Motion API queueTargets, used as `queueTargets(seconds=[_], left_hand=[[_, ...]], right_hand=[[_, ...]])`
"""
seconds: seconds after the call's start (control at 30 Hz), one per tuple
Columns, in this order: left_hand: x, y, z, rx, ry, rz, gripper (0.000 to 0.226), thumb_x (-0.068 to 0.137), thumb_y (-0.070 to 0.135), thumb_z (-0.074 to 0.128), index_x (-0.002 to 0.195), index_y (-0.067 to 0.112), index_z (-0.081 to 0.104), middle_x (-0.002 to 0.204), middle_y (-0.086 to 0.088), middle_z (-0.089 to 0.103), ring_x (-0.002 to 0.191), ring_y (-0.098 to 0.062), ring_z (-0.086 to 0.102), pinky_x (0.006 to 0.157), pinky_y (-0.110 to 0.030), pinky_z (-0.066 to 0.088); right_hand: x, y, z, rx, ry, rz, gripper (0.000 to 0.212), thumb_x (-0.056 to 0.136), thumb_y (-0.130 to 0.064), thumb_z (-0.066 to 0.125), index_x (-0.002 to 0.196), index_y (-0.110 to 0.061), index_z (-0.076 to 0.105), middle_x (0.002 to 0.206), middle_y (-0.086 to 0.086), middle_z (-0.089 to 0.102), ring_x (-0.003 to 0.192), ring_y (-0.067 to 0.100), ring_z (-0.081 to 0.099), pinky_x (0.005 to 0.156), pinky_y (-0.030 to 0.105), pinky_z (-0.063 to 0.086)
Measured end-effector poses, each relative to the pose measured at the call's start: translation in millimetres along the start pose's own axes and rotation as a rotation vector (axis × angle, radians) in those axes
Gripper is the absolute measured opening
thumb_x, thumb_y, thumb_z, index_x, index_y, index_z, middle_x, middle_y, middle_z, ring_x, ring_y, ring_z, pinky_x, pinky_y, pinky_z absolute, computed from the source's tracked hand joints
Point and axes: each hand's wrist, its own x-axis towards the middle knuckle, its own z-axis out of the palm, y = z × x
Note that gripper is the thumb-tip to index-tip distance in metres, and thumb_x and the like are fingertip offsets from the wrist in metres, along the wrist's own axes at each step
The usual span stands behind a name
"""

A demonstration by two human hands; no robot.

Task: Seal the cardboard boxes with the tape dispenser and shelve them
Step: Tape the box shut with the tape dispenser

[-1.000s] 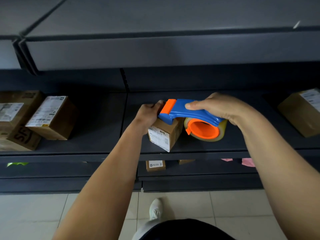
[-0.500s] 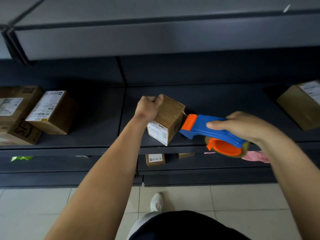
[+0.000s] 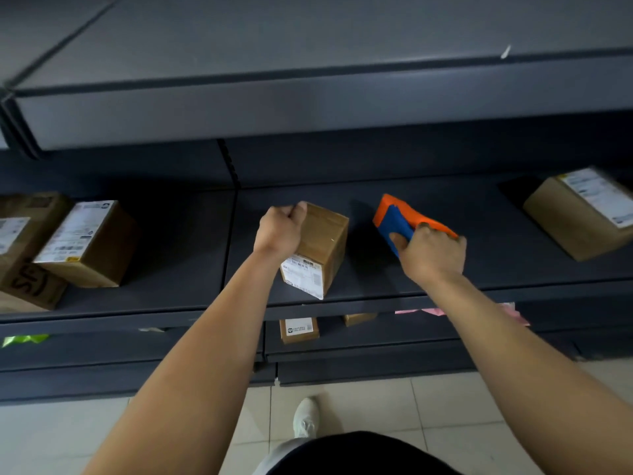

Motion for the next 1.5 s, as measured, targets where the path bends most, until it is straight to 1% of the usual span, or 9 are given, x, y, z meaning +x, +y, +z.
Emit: queueTargets(seconds=[0.27, 0.4, 0.5, 0.6, 0.8, 0.97, 1.1, 1.3, 1.5], left_hand=[[-3.2, 1.3, -0.6, 0.044, 0.000, -0.021, 0.048, 0.099, 0.046, 0.041, 0.081, 0.007, 0.061, 0.058, 0.004, 0.046, 0.050, -0.013, 0.043, 0.048, -0.025, 0.032], [-2.1, 2.5, -0.3, 0.042, 0.000, -0.039, 0.048, 0.099, 0.047, 0.041, 0.082, 0.008, 0.062, 0.059, 0.003, 0.048, 0.051, -0.013, 0.046, 0.047, -0.025, 0.033], [-2.1, 0.6, -0.7, 0.030, -0.020, -0.046, 0.050, 0.097, 0.049, 0.042, 0.090, 0.007, 0.067, 0.073, -0.001, 0.061, 0.067, -0.018, 0.059, 0.057, -0.027, 0.042], [0.2, -3.8, -3.2, 0.018, -0.060, -0.099, 0.058, 0.094, 0.058, 0.040, 0.096, 0.007, 0.067, 0.086, -0.006, 0.067, 0.077, -0.021, 0.063, 0.068, -0.031, 0.048], [2.0, 4.8, -5.9, 0.053, -0.056, -0.127, 0.058, 0.097, 0.054, 0.036, 0.097, 0.002, 0.062, 0.072, -0.004, 0.055, 0.062, -0.016, 0.052, 0.053, -0.029, 0.039], [10.5, -4.2, -21.7, -0.279, -0.022, -0.391, 0.049, 0.093, 0.049, 0.051, 0.108, 0.003, 0.059, 0.089, -0.014, 0.063, 0.080, -0.032, 0.066, 0.079, -0.046, 0.056], [16.1, -0.6, -30.4, -0.443, -0.021, -0.573, 0.039, 0.091, 0.046, 0.059, 0.098, 0.007, 0.060, 0.083, -0.012, 0.066, 0.085, -0.033, 0.069, 0.083, -0.052, 0.055], [5.0, 2.9, -35.4, -0.763, -0.328, -0.519, 0.056, 0.088, 0.062, 0.048, 0.106, 0.012, 0.066, 0.097, -0.009, 0.074, 0.090, -0.027, 0.069, 0.070, -0.043, 0.052], [-4.1, -23.9, -7.5, -0.698, -0.372, -0.310, 0.040, 0.099, 0.042, 0.044, 0.129, 0.019, 0.055, 0.118, -0.008, 0.068, 0.107, -0.024, 0.065, 0.090, -0.043, 0.053]], right_hand=[[-6.0, -10.1, 31.5, -0.200, -0.111, -0.002, 0.053, 0.097, -0.044, 0.042, 0.129, -0.003, 0.047, 0.131, 0.017, 0.051, 0.122, 0.035, 0.043, 0.101, 0.043, 0.030], [-15.6, -44.3, 11.9, 0.380, 0.022, -0.160, 0.056, 0.096, -0.045, 0.048, 0.132, -0.003, 0.047, 0.133, 0.019, 0.050, 0.125, 0.035, 0.042, 0.102, 0.040, 0.032], [-18.6, -75.6, 3.0, 0.914, -0.360, -0.101, 0.081, 0.088, -0.051, 0.059, 0.149, -0.012, 0.025, 0.145, 0.008, 0.042, 0.134, 0.024, 0.039, 0.106, 0.031, 0.035], [-20.8, -83.9, 10.8, 1.046, -0.500, -0.019, 0.063, 0.091, -0.047, 0.057, 0.139, -0.015, 0.034, 0.117, 0.000, 0.056, 0.118, 0.020, 0.054, 0.082, 0.021, 0.042], [-19.6, -86.3, 20.4, 1.221, -0.484, 0.035, 0.050, 0.099, -0.052, 0.034, 0.138, -0.021, 0.037, 0.123, 0.003, 0.055, 0.115, 0.021, 0.053, 0.090, 0.030, 0.038], [-23.2, -73.5, 31.5, 1.180, -0.664, -0.126, 0.081, 0.083, -0.067, 0.052, 0.149, -0.047, 0.009, 0.150, -0.009, 0.038, 0.134, 0.013, 0.039, 0.107, 0.027, 0.030], [-22.1, -78.1, 35.3, 0.981, -0.703, -0.315, 0.104, 0.075, -0.060, 0.067, 0.146, -0.051, -0.008, 0.160, -0.015, -0.005, 0.146, 0.010, 0.009, 0.119, 0.039, 0.015], [-9.4, -92.0, 37.9, 1.041, -0.586, -0.173, 0.083, 0.086, -0.066, 0.043, 0.149, -0.044, -0.005, 0.153, -0.005, 0.033, 0.133, 0.023, 0.044, 0.106, 0.043, 0.042], [3.9, -93.8, 39.3, 1.054, -0.594, -0.027, 0.069, 0.092, -0.067, 0.028, 0.151, -0.034, 0.013, 0.146, 0.002, 0.044, 0.124, 0.021, 0.052, 0.100, 0.035, 0.044]])
